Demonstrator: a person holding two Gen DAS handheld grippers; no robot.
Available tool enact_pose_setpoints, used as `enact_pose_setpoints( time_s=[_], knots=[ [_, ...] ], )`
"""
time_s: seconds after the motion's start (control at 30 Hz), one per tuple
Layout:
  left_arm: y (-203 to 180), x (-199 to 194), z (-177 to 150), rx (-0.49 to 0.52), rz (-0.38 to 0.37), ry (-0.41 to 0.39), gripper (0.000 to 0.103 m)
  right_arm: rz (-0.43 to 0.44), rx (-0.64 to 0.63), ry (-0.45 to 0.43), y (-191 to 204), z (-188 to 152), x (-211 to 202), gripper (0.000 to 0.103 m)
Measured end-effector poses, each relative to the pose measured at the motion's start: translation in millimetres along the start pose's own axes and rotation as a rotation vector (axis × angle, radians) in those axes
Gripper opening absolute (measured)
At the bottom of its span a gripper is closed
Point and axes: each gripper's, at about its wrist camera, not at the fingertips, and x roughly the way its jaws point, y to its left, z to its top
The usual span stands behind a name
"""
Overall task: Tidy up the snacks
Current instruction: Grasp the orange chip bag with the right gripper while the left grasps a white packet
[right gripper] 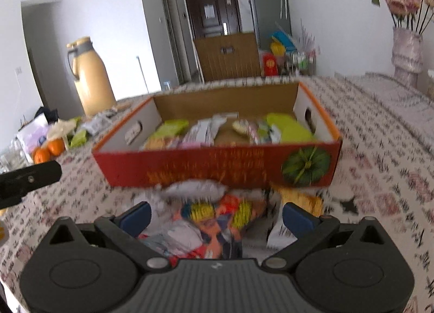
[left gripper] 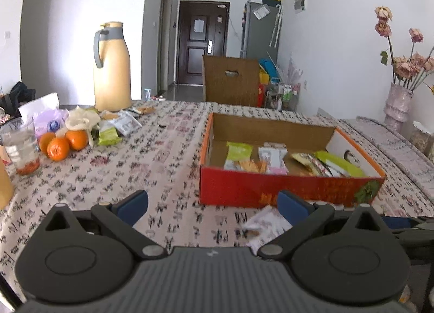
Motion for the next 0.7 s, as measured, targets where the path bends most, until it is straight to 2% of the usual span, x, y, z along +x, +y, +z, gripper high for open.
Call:
enact_pose_setpoints(
  time_s=[0.17, 0.27, 0.37, 0.43, 0.7],
  knots=[
    [0.8, 2.9, -10.9, 0.004, -0.017, 0.032, 0.103, -0.015, -0.018, 0.023, 4.2, -12.8, 2.9, 0.102],
    [2.3, 4.3, -15.3, -0.001, -0.024, 0.043, 0.103, -0.015, -0.059, 0.020, 11.1, -17.5, 1.2, 0.093],
    [3.6, 4.8, -18.8, -0.007, -0.024, 0.052, 0.103, -0.027, -0.109, 0.012, 19.2, -22.3, 1.8, 0.080],
    [4.9, 5.0, -20.8, -0.011, -0.023, 0.057, 0.103, -0.041, -0.147, -0.001, 25.1, -25.6, 0.2, 0.063],
    [9.3, 6.0, -22.2, -0.027, -0.014, 0.071, 0.103, -0.024, -0.162, -0.059, 25.3, -26.0, -16.2, 0.053]
  ],
)
